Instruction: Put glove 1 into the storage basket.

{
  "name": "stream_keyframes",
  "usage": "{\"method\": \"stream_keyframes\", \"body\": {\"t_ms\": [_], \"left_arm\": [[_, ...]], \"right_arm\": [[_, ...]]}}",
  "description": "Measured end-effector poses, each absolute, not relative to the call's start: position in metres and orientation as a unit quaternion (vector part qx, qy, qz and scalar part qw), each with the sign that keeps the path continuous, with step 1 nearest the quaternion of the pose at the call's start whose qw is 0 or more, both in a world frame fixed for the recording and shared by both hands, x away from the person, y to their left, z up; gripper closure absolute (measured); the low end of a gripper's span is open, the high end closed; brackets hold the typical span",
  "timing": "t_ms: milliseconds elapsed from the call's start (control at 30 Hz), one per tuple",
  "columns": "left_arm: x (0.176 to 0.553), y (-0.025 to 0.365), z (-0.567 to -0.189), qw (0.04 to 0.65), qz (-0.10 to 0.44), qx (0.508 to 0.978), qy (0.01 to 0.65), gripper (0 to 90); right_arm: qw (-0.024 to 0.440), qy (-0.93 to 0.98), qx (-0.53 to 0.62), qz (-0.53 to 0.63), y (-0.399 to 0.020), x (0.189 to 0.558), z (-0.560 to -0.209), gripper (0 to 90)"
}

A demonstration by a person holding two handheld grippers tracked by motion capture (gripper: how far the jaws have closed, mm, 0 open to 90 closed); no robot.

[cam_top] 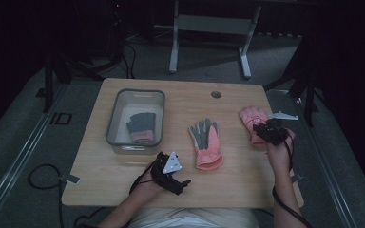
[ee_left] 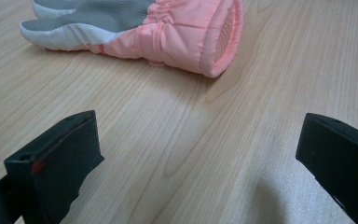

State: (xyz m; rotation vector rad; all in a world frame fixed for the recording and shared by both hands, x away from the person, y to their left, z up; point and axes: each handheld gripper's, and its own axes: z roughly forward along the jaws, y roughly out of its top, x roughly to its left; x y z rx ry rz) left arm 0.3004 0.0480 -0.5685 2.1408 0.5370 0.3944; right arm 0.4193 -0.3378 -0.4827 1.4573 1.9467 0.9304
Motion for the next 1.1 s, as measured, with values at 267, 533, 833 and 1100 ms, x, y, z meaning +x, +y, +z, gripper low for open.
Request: {"method": "stream_keyframes", "body": {"t_ms": [267, 533, 833, 1100], "left_arm": [[0.3, 0.048, -0.569, 0.434, 0.155, 0.861, 0.214, 0.0], [0.3, 0.048, -0.569, 0.434, 0.156, 0.861, 0.214, 0.0], [0.301, 0.048, -0.569, 0.433, 0.156, 0.862, 0.212, 0.0], [0.3, 0.048, -0.57, 0.434, 0.157, 0.862, 0.21, 0.0]], "right_arm": [[0.28, 0.722, 0.546, 0.32, -0.357, 0.458, -0.489, 62.8], [0.269, 0.74, 0.552, 0.275, -0.356, 0.49, -0.507, 56.2], [0.269, 0.754, 0.543, 0.252, -0.356, 0.499, -0.528, 53.1], [0.26, 0.742, 0.565, 0.25, -0.355, 0.5, -0.531, 77.8]]}}
